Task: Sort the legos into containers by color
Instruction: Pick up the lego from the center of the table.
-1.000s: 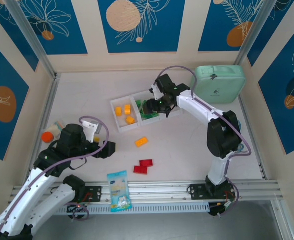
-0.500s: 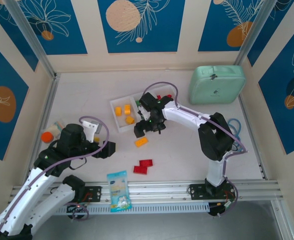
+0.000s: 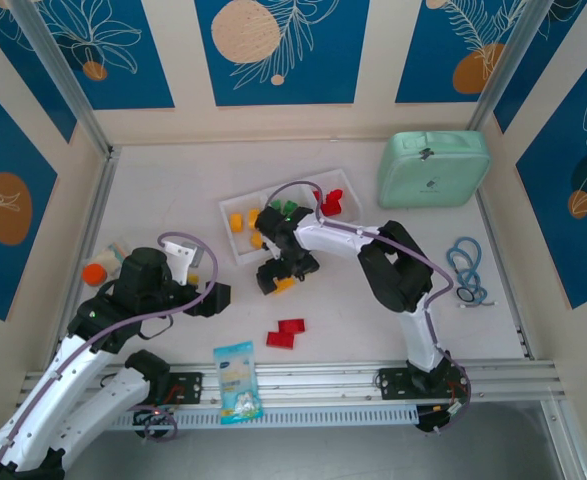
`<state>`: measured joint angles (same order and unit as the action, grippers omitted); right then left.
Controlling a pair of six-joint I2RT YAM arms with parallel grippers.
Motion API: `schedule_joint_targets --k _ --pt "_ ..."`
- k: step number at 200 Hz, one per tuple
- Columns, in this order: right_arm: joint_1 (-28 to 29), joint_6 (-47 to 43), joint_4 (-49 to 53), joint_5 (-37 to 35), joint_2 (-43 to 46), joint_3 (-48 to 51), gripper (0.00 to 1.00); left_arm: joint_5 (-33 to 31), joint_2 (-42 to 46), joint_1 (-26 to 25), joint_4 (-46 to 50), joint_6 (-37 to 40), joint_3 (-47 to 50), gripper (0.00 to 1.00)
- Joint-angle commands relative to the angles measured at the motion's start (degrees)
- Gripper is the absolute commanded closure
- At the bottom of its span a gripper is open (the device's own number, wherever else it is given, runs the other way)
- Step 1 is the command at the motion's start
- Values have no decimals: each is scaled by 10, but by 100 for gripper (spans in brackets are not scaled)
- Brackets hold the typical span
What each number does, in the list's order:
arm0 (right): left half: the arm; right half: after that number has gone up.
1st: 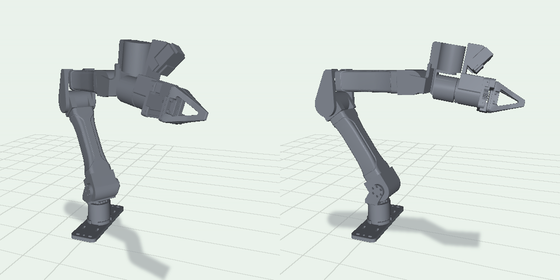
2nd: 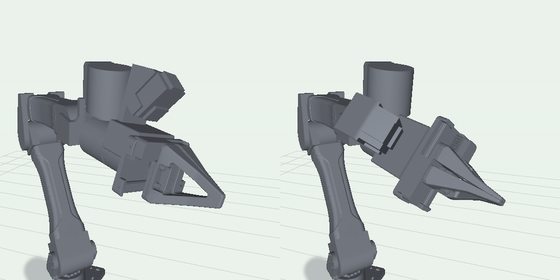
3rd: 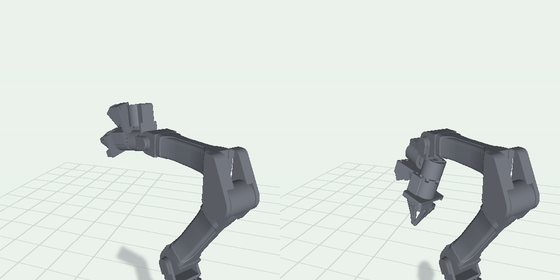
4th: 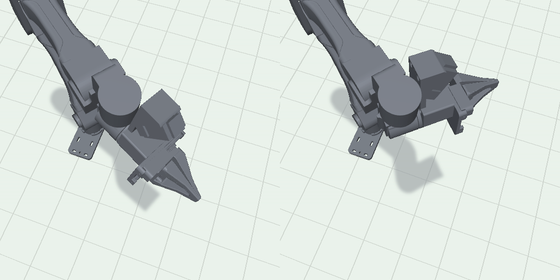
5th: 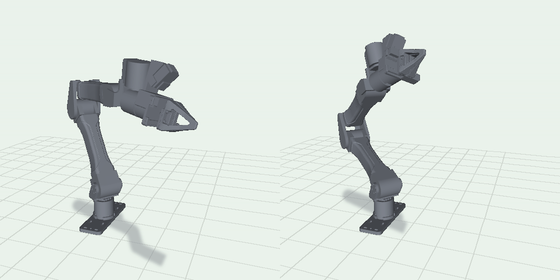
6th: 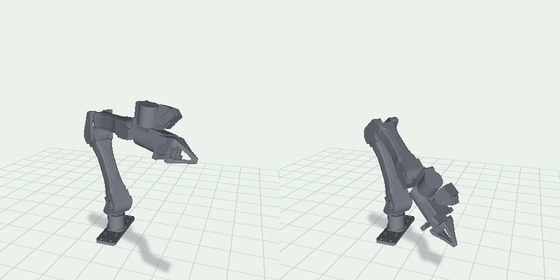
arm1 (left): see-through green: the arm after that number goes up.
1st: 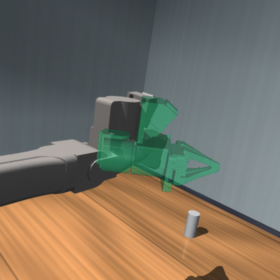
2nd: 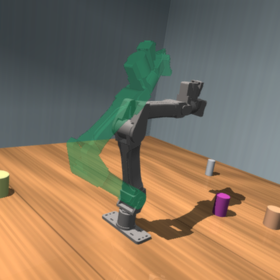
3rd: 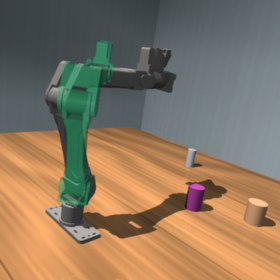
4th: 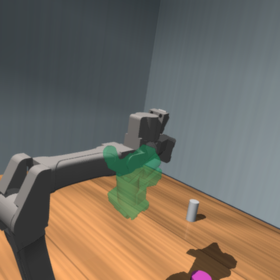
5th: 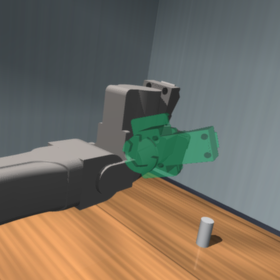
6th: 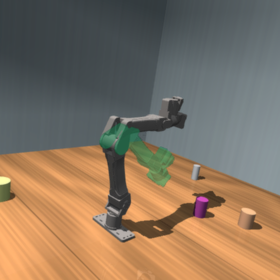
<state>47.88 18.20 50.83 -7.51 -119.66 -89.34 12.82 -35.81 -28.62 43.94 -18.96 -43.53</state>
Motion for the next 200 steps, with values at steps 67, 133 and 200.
schedule_joint_targets --k 67,133,200 --pt "45 -36 81 -83 -90 -88 6 -3 -4 2 0 12 0 1" --pt "50 -47 102 -111 -116 -95 29 -4 -5 2 0 12 0 1" --pt "45 -51 98 -116 -81 -93 45 -5 -6 3 0 12 0 1"
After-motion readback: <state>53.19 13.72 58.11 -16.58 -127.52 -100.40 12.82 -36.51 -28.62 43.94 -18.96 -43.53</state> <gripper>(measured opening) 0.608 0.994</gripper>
